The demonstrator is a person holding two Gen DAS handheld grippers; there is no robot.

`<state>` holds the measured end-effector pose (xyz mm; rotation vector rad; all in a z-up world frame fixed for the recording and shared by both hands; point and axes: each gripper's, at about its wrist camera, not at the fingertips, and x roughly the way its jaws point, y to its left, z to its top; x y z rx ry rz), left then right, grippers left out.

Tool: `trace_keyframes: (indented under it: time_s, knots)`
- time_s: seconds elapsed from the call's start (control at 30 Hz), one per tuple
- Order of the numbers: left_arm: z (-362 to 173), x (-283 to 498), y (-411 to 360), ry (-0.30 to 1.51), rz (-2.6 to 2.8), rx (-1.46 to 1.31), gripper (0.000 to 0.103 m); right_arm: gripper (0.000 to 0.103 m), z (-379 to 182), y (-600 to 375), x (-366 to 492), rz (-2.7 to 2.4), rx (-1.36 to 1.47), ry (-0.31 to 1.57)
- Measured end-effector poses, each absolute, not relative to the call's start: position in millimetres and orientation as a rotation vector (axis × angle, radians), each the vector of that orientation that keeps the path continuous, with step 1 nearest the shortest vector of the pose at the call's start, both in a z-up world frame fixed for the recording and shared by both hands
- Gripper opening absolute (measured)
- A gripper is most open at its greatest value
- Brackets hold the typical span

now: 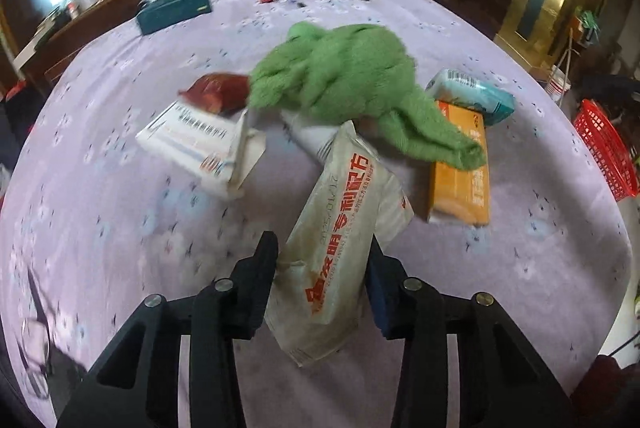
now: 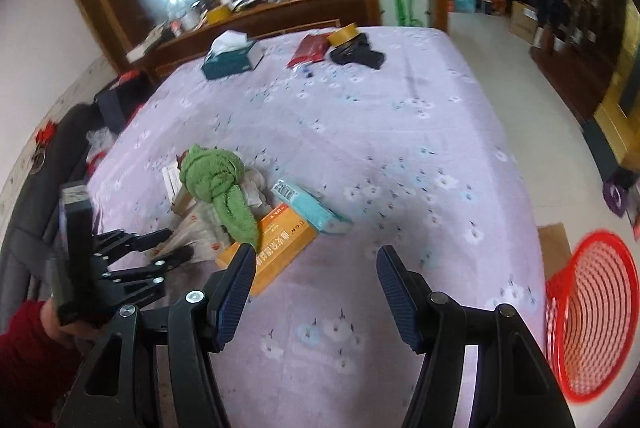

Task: Collect trash
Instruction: 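Grasp the white paper bag with red print with the left tool, then grasp the teal tissue packet with the right tool while the left tool holds the paper bag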

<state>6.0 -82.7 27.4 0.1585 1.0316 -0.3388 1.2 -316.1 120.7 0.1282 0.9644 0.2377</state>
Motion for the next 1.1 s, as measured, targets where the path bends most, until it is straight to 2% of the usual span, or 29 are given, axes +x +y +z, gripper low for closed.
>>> trace_keyframes:
  time_s: [0.3,0.4,0.43,0.5,0.53,0.6,0.63,0.67,0.73,0.87,1.1]
  knots:
    - [26,8,-78,1.063,-0.317,0.143,0.045,0.066,75,-287,63,0.314,-0.023,1.041]
    - [24,11,-78,1.065,-0.297,0.158,0.064,0.060,61,-280,75,0.325,-0.059,1.071]
    - [23,12,-77,1.063,-0.289,0.157,0.067,0.057,57,-279,78,0.325,-0.066,1.076]
    - [20,16,-75,1.068,-0.299,0.130,0.067,0.044,48,-277,85,0.324,-0.077,1.102]
    - [19,18,-74,1.071,-0.298,0.119,0.067,0.035,43,-278,89,0.316,-0.077,1.120]
    - [18,20,-74,1.069,-0.307,0.101,0.067,0.031,40,-282,91,0.314,-0.039,1.131]
    - [18,20,-75,1.066,-0.307,0.100,0.066,0.025,40,-285,91,0.310,-0.014,1.132]
    - [18,20,-77,1.062,-0.311,0.099,0.059,0.019,40,-286,90,0.299,-0.007,1.132]
    - [18,19,-82,1.067,-0.338,0.079,0.049,0.016,44,-292,87,0.281,0.035,1.127]
    - [21,13,-93,1.034,-0.312,0.100,0.042,0.015,58,-308,69,0.265,0.140,1.109]
    - [32,-5,-94,1.015,-0.297,0.004,0.041,0.012,85,-318,24,0.246,0.232,1.046]
